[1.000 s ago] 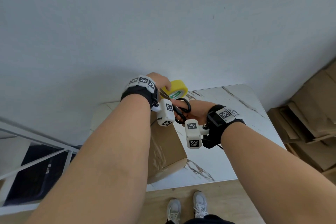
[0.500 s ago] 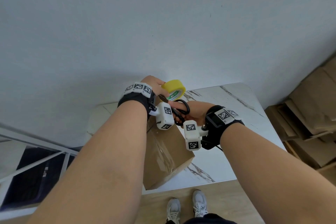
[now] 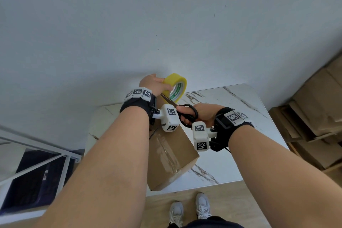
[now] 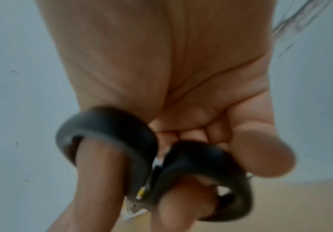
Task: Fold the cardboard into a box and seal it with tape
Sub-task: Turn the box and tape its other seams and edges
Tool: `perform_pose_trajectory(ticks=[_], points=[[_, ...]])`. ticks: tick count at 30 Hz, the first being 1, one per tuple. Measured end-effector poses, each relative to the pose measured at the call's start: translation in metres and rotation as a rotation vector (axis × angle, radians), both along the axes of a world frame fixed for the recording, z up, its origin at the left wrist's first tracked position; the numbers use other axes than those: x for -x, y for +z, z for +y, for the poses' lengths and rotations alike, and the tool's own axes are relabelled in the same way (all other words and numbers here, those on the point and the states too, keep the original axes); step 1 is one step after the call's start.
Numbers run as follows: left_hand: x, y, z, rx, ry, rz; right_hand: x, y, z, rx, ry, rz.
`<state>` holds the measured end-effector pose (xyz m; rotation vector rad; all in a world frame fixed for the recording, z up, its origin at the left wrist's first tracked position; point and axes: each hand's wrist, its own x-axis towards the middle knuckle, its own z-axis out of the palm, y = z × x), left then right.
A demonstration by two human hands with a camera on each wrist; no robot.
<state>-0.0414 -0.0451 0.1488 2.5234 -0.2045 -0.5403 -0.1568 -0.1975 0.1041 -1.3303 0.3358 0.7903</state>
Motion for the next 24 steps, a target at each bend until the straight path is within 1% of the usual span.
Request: perform_pose_trajectory(ticks=[3, 7, 10, 12, 13, 17, 20, 24], points=[[-0.001, -0.002, 0.005, 0.115, 0.067, -0.015, 0.006, -0.005, -0.011, 0.224, 0.096, -0.012], [0.003, 0.001, 0.006, 0.135, 0.064, -0.009, 0.012, -0.026, -0.024, 0.495, 0.198, 0.031], [0.006, 0.003, 0.006, 0.169, 0.067, 0.02, 0.021, -0.028, -0.024, 0.633, 0.123, 0.118], [0.005, 0.001, 0.006, 0.189, 0.052, 0.024, 0.024, -0.04, -0.029, 0.717, 0.028, 0.177], [0.006, 0.002, 0.006, 0.202, 0.05, 0.03, 0.024, -0.046, -0.03, 0.784, 0.01, 0.183], [0.006, -0.001, 0.007, 0.237, 0.061, 0.041, 0.026, -0.061, -0.034, 1.088, 0.107, 0.182], [0.005, -0.004, 0.007, 0.266, 0.072, 0.054, 0.032, -0.067, -0.037, 1.199, 0.149, 0.164], [0.004, -0.006, 0.006, 0.294, 0.073, 0.05, 0.037, -0.079, -0.038, 1.193, 0.251, 0.164]])
